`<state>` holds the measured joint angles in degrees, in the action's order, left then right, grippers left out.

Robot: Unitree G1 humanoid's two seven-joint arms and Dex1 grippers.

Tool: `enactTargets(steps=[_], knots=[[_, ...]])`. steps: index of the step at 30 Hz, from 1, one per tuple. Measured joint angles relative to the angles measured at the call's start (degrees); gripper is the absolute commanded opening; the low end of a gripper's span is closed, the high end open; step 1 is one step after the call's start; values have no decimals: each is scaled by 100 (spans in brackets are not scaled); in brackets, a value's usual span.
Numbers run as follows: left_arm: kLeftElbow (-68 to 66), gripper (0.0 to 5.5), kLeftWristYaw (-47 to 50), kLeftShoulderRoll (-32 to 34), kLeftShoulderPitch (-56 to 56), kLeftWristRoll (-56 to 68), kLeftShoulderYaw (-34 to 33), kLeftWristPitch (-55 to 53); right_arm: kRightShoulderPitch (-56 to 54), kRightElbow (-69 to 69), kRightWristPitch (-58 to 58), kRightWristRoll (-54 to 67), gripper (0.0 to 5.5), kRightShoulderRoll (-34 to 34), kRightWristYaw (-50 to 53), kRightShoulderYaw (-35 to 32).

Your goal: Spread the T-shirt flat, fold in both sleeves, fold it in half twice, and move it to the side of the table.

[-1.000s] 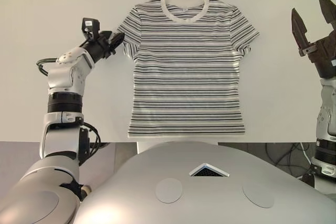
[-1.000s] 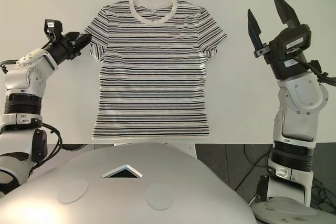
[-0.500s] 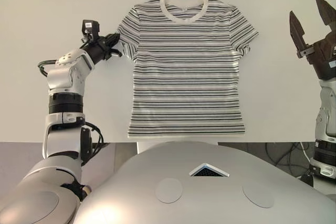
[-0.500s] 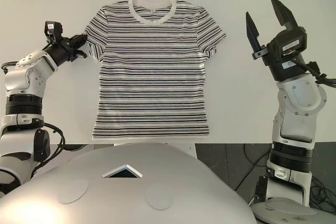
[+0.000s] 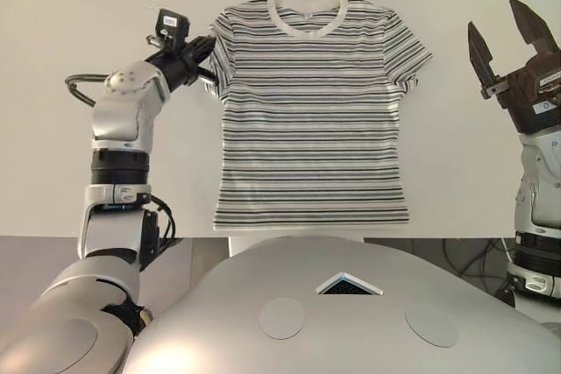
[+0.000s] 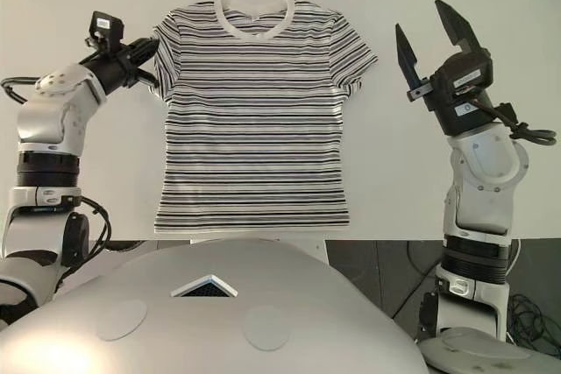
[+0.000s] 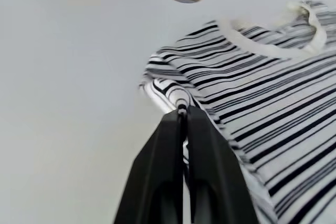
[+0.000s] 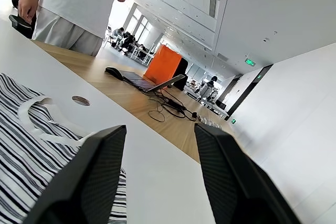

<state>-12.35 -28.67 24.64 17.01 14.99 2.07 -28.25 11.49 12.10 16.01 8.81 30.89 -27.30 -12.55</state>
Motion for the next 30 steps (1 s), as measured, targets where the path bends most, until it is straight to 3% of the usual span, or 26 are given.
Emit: enactTargets(steps=[6,14,21,24,30], knots=[[182,1,33,-432,131,-403,693,-246,10,1,22,-4,243,-42,28,20],[455,1,107,-762,395,-443,753,-780,14,-3,20,32,243,-225,60,-65],[480,119,102,-983,412,-447,801,-939,16,-147,37,-155,243,-309,65,102],[502,123,38,-979,411,-456,893,-981,30,-470,-52,-389,243,-300,161,146],[2506,123,-874,-840,1,773,741,-1824,-122,-1413,-1101,-878,243,-287,528,222]])
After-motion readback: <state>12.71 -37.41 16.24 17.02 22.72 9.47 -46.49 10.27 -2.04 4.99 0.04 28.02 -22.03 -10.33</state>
